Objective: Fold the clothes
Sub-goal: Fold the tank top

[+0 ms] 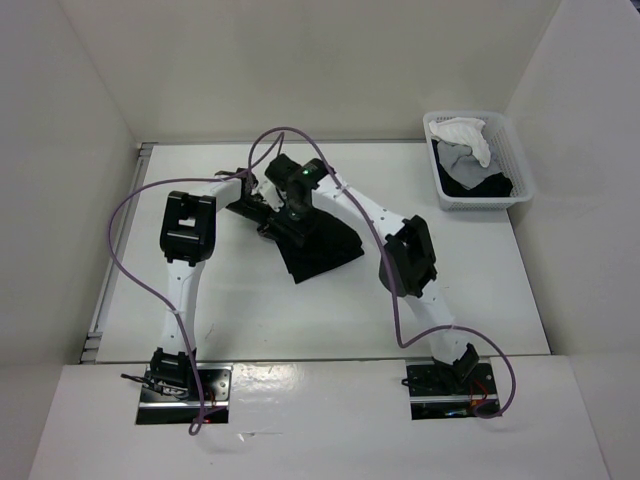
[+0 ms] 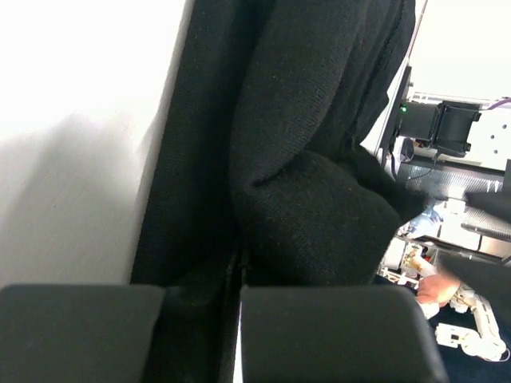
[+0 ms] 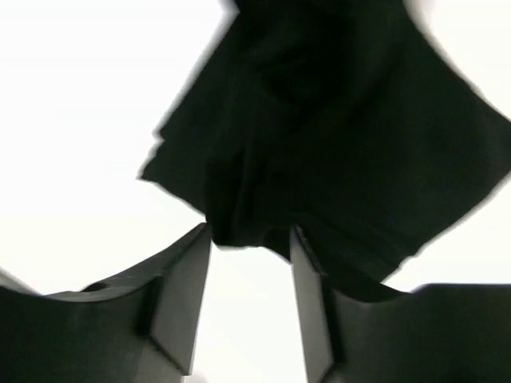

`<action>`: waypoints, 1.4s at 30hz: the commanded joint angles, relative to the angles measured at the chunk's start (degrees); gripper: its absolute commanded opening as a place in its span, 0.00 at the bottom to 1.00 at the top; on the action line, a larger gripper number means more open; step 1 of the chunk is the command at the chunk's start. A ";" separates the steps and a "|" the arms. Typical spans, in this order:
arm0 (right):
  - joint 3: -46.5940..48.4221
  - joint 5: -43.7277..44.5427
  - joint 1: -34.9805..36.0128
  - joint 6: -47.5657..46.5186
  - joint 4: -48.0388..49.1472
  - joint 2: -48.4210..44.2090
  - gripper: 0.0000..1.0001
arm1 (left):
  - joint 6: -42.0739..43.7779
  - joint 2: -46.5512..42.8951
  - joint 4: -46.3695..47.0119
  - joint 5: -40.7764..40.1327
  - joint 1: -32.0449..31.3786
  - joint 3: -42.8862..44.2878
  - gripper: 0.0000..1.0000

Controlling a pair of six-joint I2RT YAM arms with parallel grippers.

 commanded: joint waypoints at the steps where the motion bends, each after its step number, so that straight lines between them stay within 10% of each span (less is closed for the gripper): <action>1: 3.24 -4.84 2.05 -1.42 -3.31 0.05 0.54 | 1.54 -2.75 0.88 -1.60 -0.08 -0.85 0.00; 15: -3.70 -2.66 1.44 -3.35 -2.88 -10.13 0.65 | 6.10 -13.02 -4.20 -5.99 4.48 -3.13 0.00; 23: -12.12 -1.51 -10.50 -3.35 0.19 -21.91 0.68 | 6.11 -27.01 -3.17 -22.06 3.38 -5.51 0.01; 25: -14.85 -2.83 -16.98 -3.35 2.12 -25.24 0.65 | 5.59 -25.62 -3.16 -22.08 0.38 -3.67 0.01; 29: -28.18 -3.45 -24.82 -3.35 7.22 -30.95 0.02 | 4.53 -20.51 -3.69 -21.56 -4.99 1.85 0.00; 42: -41.67 -7.49 -31.61 -3.88 10.39 -38.71 0.00 | 3.29 -6.35 -6.24 -20.32 -10.36 15.41 0.00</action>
